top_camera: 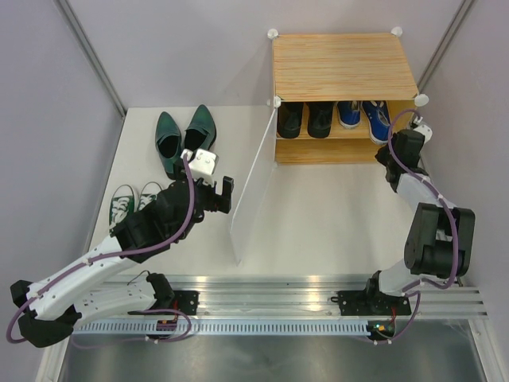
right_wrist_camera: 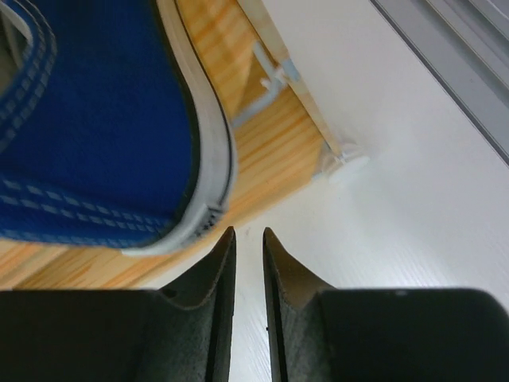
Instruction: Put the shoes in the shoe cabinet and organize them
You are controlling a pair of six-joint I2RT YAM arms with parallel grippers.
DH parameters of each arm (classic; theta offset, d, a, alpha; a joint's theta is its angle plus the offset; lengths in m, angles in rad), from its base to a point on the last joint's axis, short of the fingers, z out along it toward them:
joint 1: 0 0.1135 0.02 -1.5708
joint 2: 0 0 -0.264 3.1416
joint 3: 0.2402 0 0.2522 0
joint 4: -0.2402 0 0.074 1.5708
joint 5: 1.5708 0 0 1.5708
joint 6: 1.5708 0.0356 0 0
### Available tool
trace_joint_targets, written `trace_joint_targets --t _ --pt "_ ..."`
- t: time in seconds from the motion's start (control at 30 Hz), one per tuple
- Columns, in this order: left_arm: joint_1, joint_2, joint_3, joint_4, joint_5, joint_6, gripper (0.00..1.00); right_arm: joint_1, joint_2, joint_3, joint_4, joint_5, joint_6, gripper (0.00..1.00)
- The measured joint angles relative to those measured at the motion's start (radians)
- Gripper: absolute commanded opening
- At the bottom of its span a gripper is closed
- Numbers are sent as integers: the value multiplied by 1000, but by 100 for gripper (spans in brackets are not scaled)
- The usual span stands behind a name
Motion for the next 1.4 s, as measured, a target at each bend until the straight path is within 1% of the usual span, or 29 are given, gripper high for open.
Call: trace_joint_targets --t 0.3,0.57,0.8,0.87,0.93,1.0,1.2,1.33,1.37,1.4 --pt "0 0 0 0 -2 0 95 1 100 92 53 -59 -7 23" --pt "6 -3 0 0 -2 0 95 18 136 126 48 -74 -9 24" --pt "6 -8 0 0 -3 0 95 23 154 158 4 -59 -14 27" --pt "6 -8 0 0 -3 0 95 24 158 175 -20 -50 -17 31" --pt "6 -9 0 0 -3 0 95 24 164 193 -42 -39 -23 38" --pt "6 -9 0 0 -3 0 95 23 169 210 -68 -28 -31 43" --pt "6 -11 0 0 -3 0 95 26 174 230 -110 -26 -34 48" --pt "6 -14 0 0 -3 0 95 28 141 198 -106 -57 -34 47" --pt "6 -14 0 0 -3 0 95 28 121 182 -98 -68 -34 44" --pt "6 -15 0 0 -3 0 95 30 95 164 -84 -79 -34 39"
